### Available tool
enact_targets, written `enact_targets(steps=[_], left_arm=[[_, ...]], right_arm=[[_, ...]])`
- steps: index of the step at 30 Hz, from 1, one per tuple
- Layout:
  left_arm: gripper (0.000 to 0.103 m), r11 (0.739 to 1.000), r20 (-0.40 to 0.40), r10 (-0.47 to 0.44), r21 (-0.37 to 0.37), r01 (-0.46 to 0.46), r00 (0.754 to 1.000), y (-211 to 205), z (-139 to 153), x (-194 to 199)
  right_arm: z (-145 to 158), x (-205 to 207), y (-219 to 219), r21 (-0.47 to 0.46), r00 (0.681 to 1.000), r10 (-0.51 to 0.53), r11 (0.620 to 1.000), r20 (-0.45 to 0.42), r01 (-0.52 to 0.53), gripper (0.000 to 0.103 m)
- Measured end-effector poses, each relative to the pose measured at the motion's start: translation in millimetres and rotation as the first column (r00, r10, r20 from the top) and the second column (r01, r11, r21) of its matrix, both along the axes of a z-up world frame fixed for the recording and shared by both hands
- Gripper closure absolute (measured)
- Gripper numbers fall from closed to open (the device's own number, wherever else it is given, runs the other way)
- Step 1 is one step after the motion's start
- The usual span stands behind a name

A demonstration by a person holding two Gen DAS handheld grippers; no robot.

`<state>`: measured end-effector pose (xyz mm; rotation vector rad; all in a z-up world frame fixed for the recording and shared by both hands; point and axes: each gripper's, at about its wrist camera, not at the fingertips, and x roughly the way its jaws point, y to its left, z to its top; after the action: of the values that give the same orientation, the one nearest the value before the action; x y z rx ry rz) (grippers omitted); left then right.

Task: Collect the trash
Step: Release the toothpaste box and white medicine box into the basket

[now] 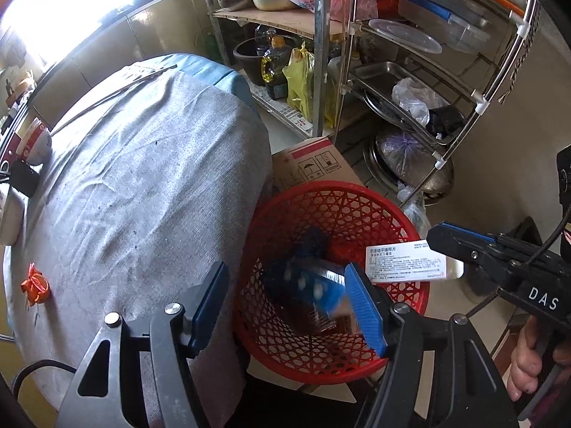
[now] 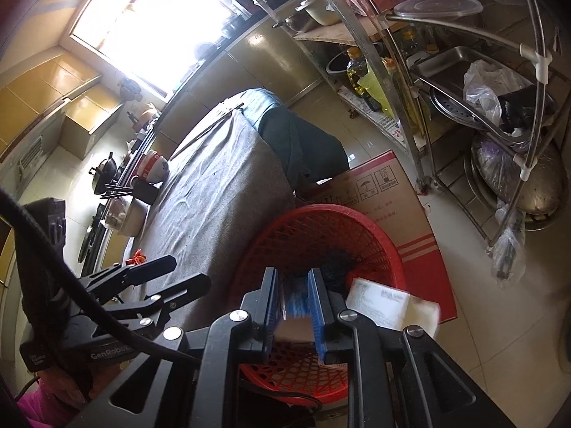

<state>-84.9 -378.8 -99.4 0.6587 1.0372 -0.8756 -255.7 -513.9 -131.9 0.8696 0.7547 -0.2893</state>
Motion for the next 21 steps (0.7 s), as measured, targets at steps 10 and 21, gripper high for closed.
enact_targets(steps=[10,21], left_arm=[[0.035,0.994,-0.002,0.103,-0.041,-0.103,0.995,55,7,26],[0.034,0.935,0.076,0.348,-0.102,-0.34,0.934,174,22,72]], right_arm=[[5,23,22,-0.016,0.998,0.056,0.998,-0.005,-0.056,0.082],[9,71,83,-0.014,0.983,0.183,0.983,0.003,-0.183,0.082]])
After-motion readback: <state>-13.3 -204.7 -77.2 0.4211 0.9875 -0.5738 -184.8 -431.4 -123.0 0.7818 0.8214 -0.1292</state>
